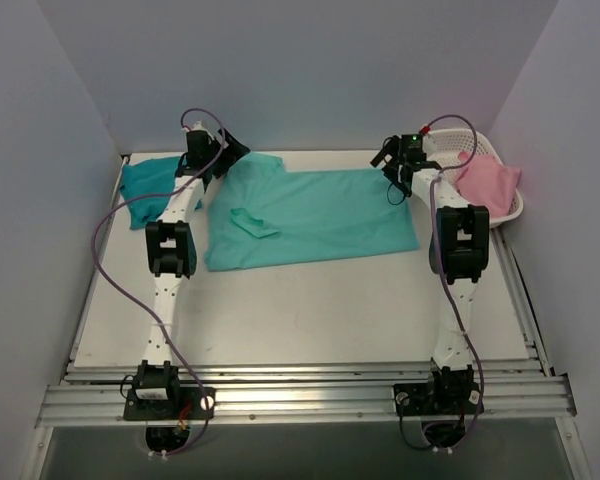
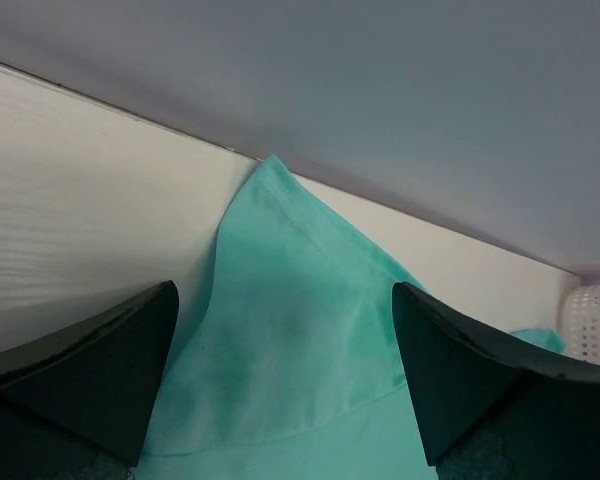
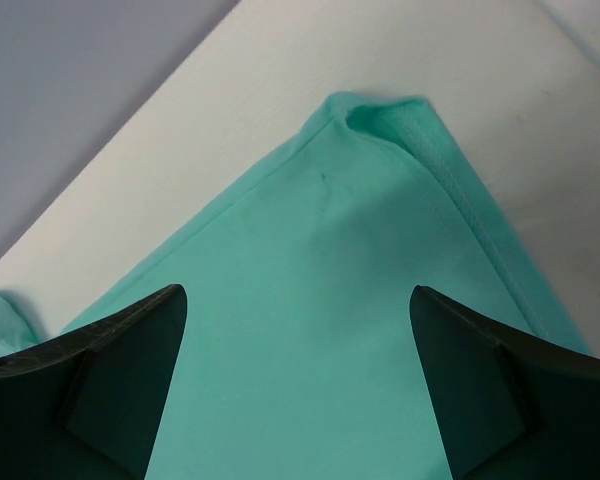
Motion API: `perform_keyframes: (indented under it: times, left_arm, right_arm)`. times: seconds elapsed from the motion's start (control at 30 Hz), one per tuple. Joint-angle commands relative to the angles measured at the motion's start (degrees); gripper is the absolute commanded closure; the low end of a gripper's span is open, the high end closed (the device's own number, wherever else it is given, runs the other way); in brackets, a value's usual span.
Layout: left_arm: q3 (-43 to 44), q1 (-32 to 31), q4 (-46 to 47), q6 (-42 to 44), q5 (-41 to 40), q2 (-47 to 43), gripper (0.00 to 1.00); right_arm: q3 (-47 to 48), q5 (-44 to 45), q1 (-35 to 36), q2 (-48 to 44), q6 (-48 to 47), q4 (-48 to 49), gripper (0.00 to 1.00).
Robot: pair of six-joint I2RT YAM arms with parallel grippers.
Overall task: Fold and stack the t-shirts
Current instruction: Fold the tshirt
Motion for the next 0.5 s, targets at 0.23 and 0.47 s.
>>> perform_keyframes:
  times: [0.23, 0.47]
  left_arm:
    - [-0.18, 0.16, 8.75, -5.91, 5.32, 4.43, 0.56]
    - [-4.66, 0.6, 11.21, -5.56, 6.37, 2.32, 0.68]
  right_arm:
    - [14.47, 4.11, -1.66, 9.62, -3.55, -0.56, 0.11]
    - [20.81, 3.94, -2.72, 14.73, -3.02, -1.36, 0.12]
